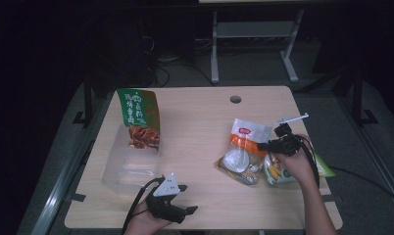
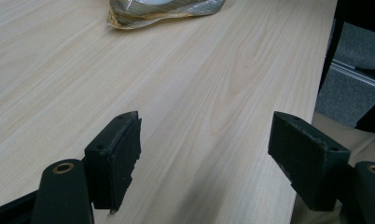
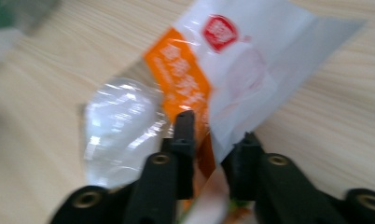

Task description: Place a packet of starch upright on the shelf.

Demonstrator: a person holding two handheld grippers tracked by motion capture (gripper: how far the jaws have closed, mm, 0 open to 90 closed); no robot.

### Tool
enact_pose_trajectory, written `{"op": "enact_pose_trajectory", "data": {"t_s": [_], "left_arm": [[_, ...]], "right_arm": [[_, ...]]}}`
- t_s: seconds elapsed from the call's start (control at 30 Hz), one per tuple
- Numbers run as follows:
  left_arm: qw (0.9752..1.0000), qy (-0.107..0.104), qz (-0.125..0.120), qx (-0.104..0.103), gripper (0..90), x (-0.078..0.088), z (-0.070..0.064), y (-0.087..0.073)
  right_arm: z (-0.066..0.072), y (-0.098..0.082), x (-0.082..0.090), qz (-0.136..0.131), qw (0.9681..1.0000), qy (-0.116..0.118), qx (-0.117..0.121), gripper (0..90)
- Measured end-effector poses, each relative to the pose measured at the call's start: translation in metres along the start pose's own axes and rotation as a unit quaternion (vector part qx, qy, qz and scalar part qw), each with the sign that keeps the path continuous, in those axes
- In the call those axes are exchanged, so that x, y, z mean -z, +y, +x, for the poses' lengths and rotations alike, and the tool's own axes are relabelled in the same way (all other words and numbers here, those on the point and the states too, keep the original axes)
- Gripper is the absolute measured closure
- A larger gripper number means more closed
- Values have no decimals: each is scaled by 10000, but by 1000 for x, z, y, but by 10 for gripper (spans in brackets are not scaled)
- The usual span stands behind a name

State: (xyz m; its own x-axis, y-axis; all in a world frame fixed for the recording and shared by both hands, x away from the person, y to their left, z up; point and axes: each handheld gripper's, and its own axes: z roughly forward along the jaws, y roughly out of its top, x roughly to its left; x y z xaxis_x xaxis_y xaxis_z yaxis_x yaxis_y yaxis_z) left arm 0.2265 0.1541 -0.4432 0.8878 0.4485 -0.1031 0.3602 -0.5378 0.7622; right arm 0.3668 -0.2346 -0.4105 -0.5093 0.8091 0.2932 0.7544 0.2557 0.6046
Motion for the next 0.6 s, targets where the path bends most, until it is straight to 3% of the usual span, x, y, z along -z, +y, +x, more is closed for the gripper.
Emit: {"op": "enact_pose_trajectory", "data": {"t_s": [0.07, 0.17, 0.37, 0.6], "left_arm": [[10000, -3, 7, 13, 249, 0, 0, 0], [10000, -3, -13, 31, 250, 0, 1, 0], [10000, -1, 12, 13, 252, -1, 2, 1], [10000, -10, 6, 61, 254, -1, 3, 2]], "right_arm": [[5, 1, 0, -4, 9998, 199, -22, 840], [13, 0, -2, 55, 9998, 164, 139, 885], [32, -1, 7, -200, 9985, 340, 378, 893], [59, -2, 23, -515, 9937, 618, 785, 896]]}}
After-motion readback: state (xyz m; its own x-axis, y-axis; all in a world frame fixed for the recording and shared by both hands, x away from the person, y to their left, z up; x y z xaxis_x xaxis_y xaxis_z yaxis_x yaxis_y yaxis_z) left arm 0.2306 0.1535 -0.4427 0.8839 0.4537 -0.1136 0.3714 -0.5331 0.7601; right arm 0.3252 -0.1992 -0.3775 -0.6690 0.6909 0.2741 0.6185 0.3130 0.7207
